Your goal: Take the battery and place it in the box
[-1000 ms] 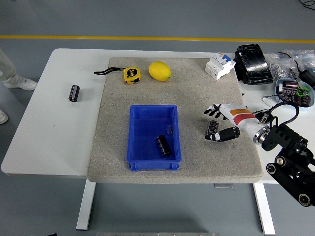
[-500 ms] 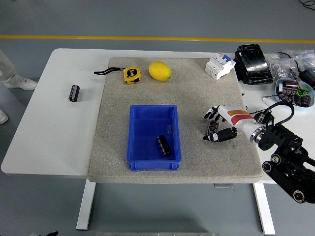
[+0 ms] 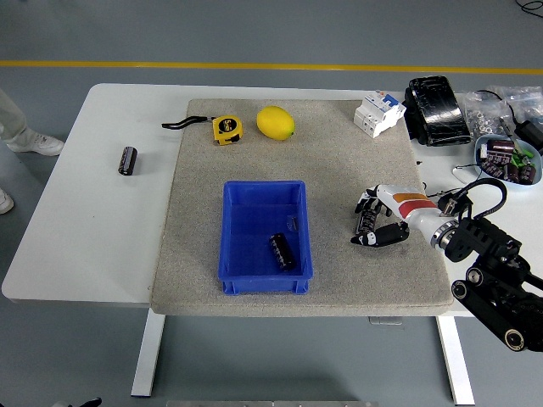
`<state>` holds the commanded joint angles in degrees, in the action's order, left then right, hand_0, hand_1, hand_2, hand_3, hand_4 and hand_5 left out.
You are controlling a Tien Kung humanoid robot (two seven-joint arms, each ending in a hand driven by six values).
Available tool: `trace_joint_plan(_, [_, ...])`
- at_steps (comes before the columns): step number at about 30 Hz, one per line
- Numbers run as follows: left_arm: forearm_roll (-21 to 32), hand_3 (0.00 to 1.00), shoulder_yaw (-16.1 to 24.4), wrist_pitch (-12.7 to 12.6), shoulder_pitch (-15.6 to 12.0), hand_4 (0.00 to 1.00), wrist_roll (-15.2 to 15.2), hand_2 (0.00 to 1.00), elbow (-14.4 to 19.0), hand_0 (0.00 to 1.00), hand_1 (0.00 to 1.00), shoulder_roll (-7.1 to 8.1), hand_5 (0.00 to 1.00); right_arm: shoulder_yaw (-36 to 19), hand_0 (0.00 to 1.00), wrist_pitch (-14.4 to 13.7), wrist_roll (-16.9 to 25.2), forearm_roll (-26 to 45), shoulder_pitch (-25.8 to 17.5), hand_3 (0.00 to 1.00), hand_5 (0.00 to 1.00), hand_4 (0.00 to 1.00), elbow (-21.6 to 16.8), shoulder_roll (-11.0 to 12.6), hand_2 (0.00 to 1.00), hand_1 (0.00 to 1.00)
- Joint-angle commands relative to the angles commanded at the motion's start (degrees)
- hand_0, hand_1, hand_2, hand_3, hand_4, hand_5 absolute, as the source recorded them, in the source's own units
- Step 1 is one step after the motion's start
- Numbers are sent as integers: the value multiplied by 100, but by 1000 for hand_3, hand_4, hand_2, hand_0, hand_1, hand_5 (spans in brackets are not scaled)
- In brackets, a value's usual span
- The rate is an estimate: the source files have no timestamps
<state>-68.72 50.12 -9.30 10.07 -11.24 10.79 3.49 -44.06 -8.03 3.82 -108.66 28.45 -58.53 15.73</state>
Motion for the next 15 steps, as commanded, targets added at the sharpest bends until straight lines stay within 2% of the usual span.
trace_joint_plan(15, [-1, 683, 1, 7, -7, 638, -2, 565, 0, 488, 504, -7, 779, -34, 299, -29, 3, -26, 10, 471, 325, 998, 23, 22, 466, 405])
